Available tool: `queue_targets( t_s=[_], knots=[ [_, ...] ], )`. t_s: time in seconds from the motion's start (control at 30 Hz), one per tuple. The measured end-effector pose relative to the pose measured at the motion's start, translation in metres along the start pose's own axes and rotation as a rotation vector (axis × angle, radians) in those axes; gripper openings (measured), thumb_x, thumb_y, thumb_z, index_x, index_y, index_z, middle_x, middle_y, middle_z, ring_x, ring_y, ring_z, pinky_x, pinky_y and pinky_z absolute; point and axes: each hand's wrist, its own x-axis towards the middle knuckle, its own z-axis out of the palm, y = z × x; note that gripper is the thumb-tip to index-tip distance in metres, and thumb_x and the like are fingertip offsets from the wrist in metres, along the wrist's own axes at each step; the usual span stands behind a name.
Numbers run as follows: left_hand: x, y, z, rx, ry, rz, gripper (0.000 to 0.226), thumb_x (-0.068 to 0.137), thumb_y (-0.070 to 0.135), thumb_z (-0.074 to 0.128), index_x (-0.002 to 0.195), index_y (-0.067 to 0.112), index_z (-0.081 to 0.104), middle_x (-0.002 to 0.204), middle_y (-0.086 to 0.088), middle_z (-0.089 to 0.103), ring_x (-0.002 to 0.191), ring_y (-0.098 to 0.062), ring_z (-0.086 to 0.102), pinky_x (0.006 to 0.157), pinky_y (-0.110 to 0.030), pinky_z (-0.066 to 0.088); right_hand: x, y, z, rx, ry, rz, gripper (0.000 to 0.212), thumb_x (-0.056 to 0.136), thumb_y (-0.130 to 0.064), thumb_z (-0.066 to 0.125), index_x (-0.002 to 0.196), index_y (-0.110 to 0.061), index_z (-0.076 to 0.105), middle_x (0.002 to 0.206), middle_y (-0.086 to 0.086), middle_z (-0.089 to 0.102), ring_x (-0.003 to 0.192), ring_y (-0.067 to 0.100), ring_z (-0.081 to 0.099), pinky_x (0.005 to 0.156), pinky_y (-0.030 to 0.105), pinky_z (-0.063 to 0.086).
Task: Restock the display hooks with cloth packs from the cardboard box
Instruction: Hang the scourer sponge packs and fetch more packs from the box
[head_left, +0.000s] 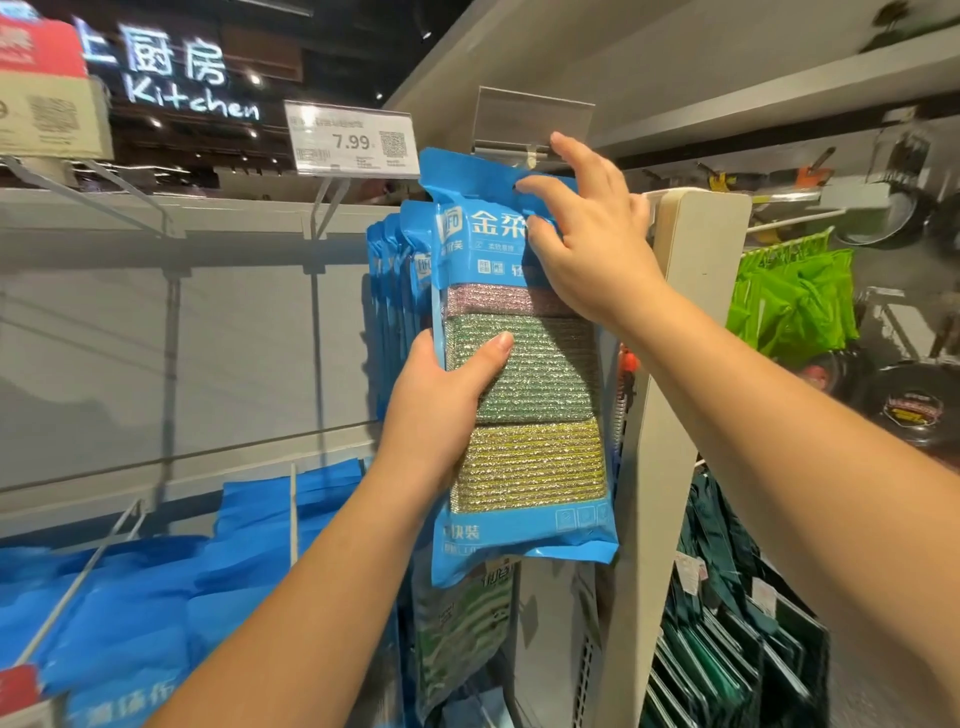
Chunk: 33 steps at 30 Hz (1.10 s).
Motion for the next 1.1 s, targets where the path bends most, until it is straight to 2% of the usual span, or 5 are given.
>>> queue_targets(
  t_s=[0.33,0.6,0.8,0.93,1.1],
  knots=[
    [0.003,-0.002,0.003,-0.016,0.003,-0.015,0.036,0.085,0.043,0.077,0.114,0.029,0.062,0.107,0.007,0.076,0.099,-0.016,0.073,0.093,-0.049,0.056,0.0,0.002,0.003,-0.08,-0.005,-0.003,0.045,0.1,-0.035,0.039,0.144,-0.03,0.046,0.164,-0.005,0.013,0.149,0.017,0.009,0.114,0.049,0.014],
    [0.014,0.001,0.005,0.034,0.049,-0.02,0.053,0.073,0.059,0.076,0.116,0.031,0.061,0.11,0.009,0.074,0.103,-0.019,0.071,0.094,-0.051,0.054,0.001,-0.007,0.011,-0.183,0.038,0.039,0.045,0.097,-0.034,0.039,0.141,-0.029,0.049,0.164,-0.003,0.013,0.148,0.022,0.012,0.11,0.046,0.02],
    [0.019,-0.008,0.004,-0.014,0.053,-0.035,0.041,0.083,0.045,0.077,0.117,0.028,0.061,0.11,0.008,0.074,0.103,-0.014,0.071,0.098,-0.047,0.053,0.003,-0.012,0.014,-0.202,0.059,0.062,0.043,0.095,-0.035,0.042,0.136,-0.028,0.052,0.163,-0.001,0.015,0.148,0.023,0.014,0.109,0.046,0.022],
    [0.028,-0.019,0.0,-0.01,0.1,-0.063,0.062,0.072,0.056,0.077,0.124,0.028,0.059,0.118,0.01,0.071,0.111,-0.014,0.067,0.103,-0.048,0.05,0.003,-0.01,0.015,-0.213,0.063,0.053,0.046,0.094,-0.035,0.043,0.138,-0.026,0.051,0.163,0.0,0.015,0.148,0.023,0.015,0.108,0.046,0.024],
    [0.039,-0.033,-0.004,0.11,0.154,-0.017,0.058,0.079,0.056,0.072,0.127,0.027,0.057,0.121,0.01,0.068,0.112,-0.016,0.065,0.102,-0.049,0.05,0.001,-0.009,0.012,-0.223,0.026,0.052,0.049,0.094,-0.036,0.045,0.142,-0.025,0.047,0.164,0.001,0.012,0.149,0.024,0.012,0.111,0.048,0.022]
  ],
)
